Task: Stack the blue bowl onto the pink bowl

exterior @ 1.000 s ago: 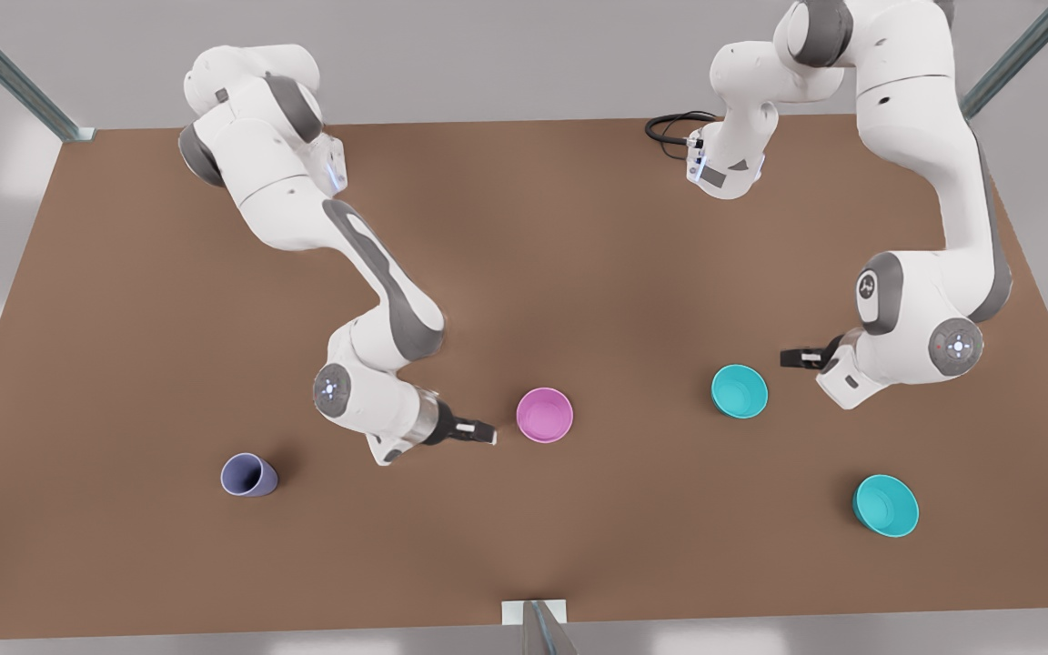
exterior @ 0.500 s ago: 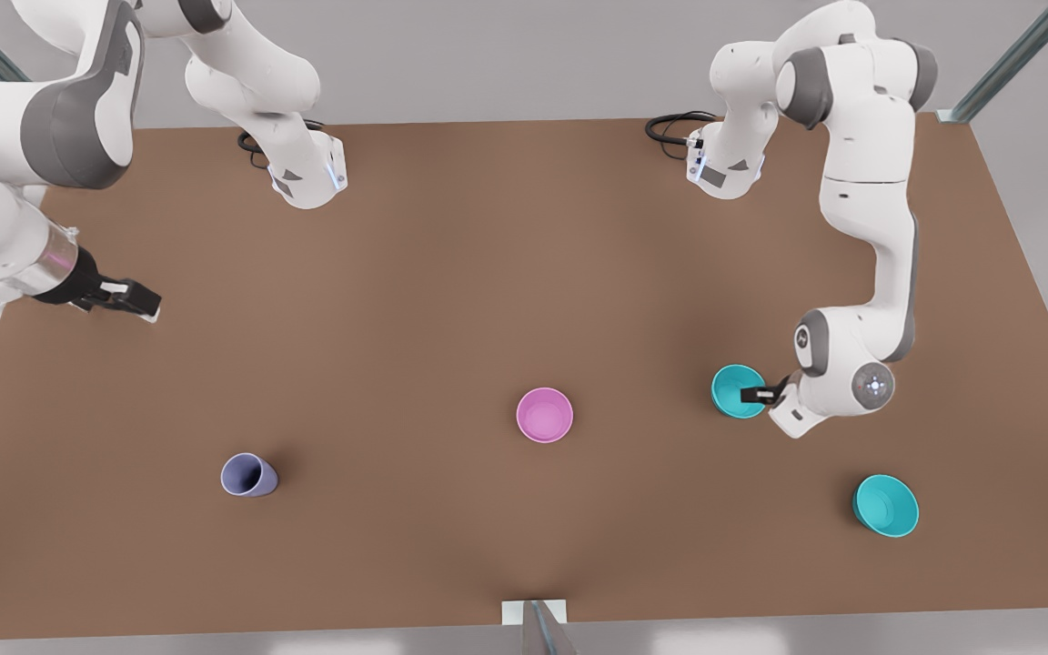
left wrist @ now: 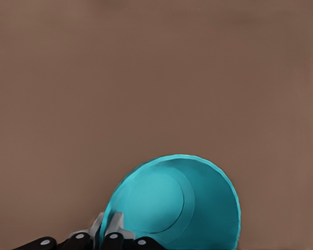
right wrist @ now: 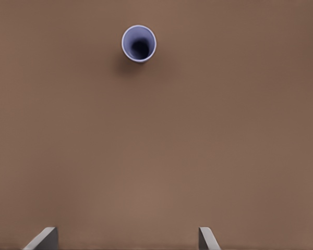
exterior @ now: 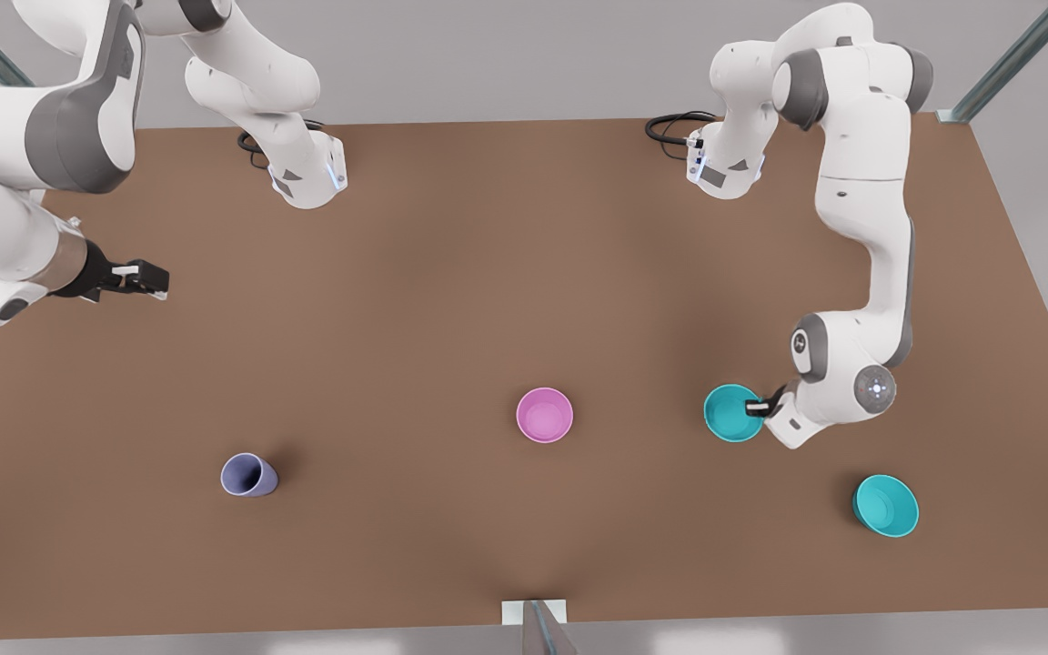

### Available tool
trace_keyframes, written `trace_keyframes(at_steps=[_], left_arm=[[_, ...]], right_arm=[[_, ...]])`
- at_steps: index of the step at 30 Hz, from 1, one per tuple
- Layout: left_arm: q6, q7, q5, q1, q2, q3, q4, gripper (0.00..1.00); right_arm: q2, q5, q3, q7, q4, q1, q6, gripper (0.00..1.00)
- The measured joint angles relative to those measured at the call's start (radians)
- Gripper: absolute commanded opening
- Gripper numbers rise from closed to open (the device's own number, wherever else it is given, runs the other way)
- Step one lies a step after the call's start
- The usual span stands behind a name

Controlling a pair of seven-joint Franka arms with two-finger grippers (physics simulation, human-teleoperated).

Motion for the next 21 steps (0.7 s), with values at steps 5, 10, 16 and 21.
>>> trace_keyframes(at_steps=[5, 10, 16, 21], left_arm=[[-0.137, -0.116, -0.017, -0.096, 0.091, -0.123, 0.353, 0.21], [-0.128, -0.273, -0.017, -0.227, 0.143, -0.151, 0.435, 0.21], [-0.110, -0.417, -0.018, -0.295, 0.166, -0.154, 0.427, 0.21], [-0.098, -0.506, -0.024, -0.327, 0.186, -0.154, 0.427, 0.21]], right_arm=[[0.003, 0.000, 0.000, -0.042, 0.000, -0.003, -0.004, 1.00], [0.004, 0.000, 0.000, -0.075, 0.000, -0.005, -0.006, 1.00], [0.005, 0.000, 0.000, -0.103, -0.001, -0.008, -0.006, 1.00], [0.007, 0.000, 0.000, -0.120, -0.004, -0.007, -0.007, 1.00]])
